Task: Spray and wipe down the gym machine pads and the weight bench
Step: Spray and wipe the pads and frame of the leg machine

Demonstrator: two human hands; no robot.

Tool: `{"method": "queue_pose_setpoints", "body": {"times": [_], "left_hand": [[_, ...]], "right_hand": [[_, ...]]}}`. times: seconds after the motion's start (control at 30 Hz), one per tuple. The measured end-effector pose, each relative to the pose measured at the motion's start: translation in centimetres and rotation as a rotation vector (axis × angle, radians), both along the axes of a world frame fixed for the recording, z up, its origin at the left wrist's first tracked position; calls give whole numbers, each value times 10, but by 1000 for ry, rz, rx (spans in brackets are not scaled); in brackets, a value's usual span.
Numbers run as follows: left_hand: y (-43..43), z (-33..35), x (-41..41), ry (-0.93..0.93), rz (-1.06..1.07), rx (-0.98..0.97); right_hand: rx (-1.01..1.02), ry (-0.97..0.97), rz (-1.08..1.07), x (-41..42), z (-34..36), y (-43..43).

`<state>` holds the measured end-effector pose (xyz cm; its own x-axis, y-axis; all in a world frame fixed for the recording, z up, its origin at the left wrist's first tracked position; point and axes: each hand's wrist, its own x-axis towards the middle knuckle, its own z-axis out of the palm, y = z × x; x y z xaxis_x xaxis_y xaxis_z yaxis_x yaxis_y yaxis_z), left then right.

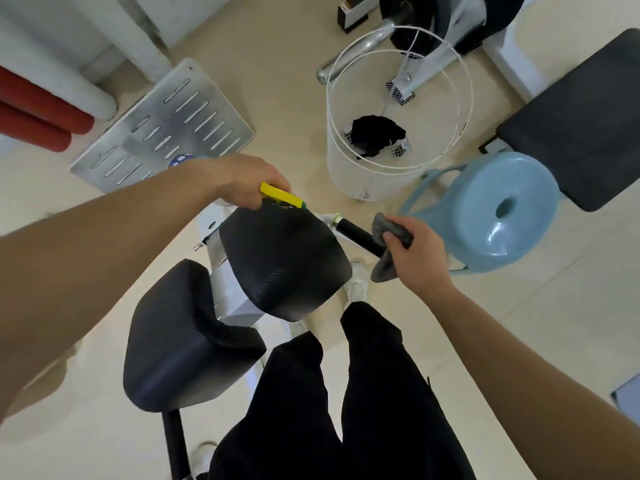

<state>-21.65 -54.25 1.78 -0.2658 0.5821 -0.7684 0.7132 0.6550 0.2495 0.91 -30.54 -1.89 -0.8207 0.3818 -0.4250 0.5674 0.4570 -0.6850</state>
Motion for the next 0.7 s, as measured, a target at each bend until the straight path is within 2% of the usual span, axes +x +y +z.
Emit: {"method": "queue_pose_setpoints", "body": {"times": [0.1, 0.23, 0.37, 0.7], "left_hand": [[3, 6, -2, -61, 48, 52], [-2, 6, -5, -49, 51, 42], [-11, -2, -12, 37, 3, -65], [-24, -21, -41, 175, 60, -136]], "right_hand": [[-24, -39, -1, -1, 0, 5], [-71, -68, 17, -8, 3, 5], [-118, -84, 44, -21, 5, 1], [-144, -95, 222, -70, -6, 17]]}}
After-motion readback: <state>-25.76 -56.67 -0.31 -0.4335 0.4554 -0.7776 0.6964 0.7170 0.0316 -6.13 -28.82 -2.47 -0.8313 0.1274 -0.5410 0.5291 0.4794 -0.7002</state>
